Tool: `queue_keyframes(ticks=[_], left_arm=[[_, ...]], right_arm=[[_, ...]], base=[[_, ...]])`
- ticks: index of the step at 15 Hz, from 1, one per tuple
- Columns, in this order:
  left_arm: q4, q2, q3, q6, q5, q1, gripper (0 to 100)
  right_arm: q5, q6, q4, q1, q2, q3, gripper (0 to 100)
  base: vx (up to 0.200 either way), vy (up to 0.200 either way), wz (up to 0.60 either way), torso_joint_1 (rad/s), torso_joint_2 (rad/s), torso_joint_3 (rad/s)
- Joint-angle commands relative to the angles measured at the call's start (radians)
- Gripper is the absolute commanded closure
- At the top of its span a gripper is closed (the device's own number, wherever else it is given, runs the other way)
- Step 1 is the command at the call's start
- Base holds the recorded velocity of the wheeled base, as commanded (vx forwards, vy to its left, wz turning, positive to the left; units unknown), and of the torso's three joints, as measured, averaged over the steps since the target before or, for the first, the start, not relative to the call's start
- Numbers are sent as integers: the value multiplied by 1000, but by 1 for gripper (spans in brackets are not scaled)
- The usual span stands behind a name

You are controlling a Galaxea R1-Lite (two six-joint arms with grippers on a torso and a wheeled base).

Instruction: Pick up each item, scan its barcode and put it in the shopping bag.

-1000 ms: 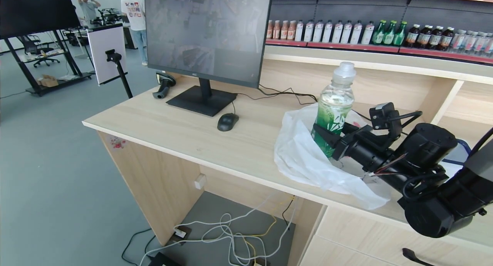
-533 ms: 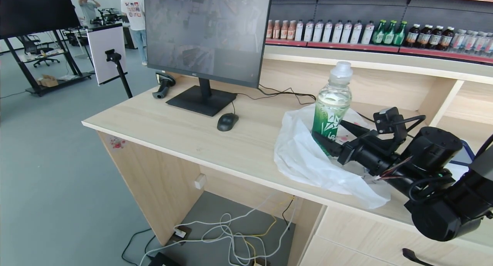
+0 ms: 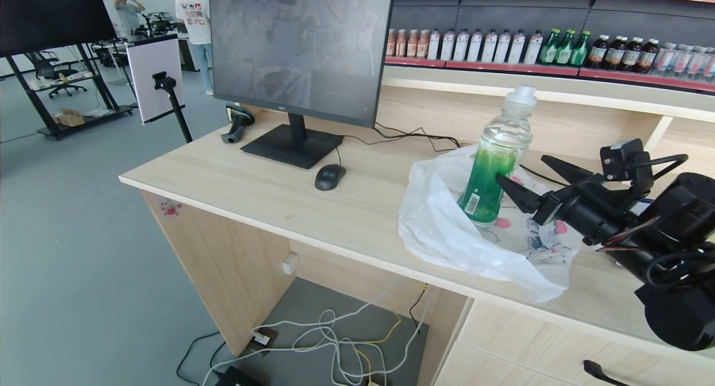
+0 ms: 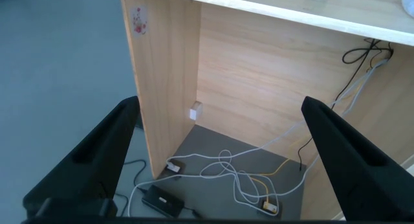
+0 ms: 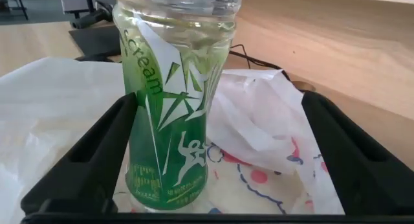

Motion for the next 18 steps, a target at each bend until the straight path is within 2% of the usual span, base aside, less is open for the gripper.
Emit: queue_keyframes(ticks=[1,12,18], left_arm=[[0,0,0,0,0,-1,0],[0,0,0,1,0,-1,0],[0,0,0,1,0,-1,0]], right_arm=[[1,-2,-1,-18,-73,49,0],[1,1,-1,-28,-261,191,0],[1,2,-1,-42,-323,202,0]], base=[[0,0,0,0,0,0],[0,0,0,0,0,0],[0,0,-600,5,2,3]])
